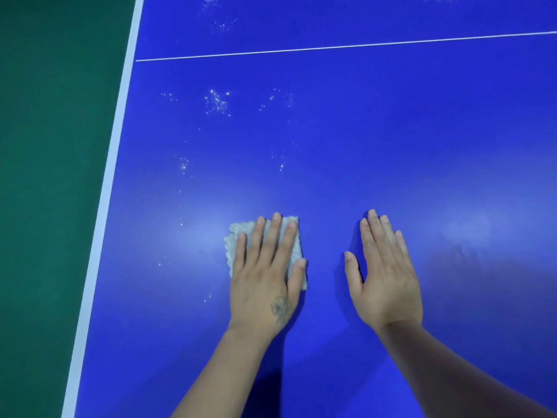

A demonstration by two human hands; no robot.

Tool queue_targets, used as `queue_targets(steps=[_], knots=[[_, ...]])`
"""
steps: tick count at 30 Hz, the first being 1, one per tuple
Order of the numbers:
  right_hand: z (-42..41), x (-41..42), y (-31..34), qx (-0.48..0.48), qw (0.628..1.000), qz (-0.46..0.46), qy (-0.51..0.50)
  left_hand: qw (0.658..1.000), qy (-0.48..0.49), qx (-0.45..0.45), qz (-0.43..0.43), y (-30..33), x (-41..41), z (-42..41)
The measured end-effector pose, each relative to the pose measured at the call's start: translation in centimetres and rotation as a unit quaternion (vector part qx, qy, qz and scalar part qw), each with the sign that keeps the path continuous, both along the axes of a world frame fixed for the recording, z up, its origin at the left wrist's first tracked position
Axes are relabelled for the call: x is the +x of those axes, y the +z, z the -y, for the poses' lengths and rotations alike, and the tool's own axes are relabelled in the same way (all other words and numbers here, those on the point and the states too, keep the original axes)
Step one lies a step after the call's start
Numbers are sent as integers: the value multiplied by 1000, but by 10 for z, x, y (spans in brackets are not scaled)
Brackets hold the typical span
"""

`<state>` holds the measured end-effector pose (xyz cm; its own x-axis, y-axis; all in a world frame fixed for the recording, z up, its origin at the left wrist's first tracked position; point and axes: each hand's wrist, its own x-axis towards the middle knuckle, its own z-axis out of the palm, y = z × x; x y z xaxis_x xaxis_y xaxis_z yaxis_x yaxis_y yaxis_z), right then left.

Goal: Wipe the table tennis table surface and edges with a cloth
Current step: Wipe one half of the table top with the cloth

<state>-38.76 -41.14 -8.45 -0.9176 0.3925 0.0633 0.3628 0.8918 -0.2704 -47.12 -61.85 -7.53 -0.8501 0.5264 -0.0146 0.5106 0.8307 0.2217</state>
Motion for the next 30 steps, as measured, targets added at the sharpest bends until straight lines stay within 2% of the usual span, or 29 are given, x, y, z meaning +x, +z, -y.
queue_targets(steps=[7, 13, 17, 19, 25, 30], knots=[[0, 0, 2, 8, 1000, 22, -4, 994, 110, -14, -20, -9, -78, -50], [-1, -1, 2, 6, 1000, 27, -1, 998, 49, -2, -25, -6, -65, -96], [0, -1, 5, 12, 999, 37, -2, 999, -32, -10, -17, -1, -27, -76], [0, -3, 7, 9, 999, 42, -3, 999, -43, -11, -11, 0, -16, -57], [-4, -8, 16, -37, 999, 21, -25, 998, 57, -16, 12, 2, -29, -17], [-42, -71, 19, -49, 999, -13, -17, 986, 162, -12, 27, -5, -83, -43]])
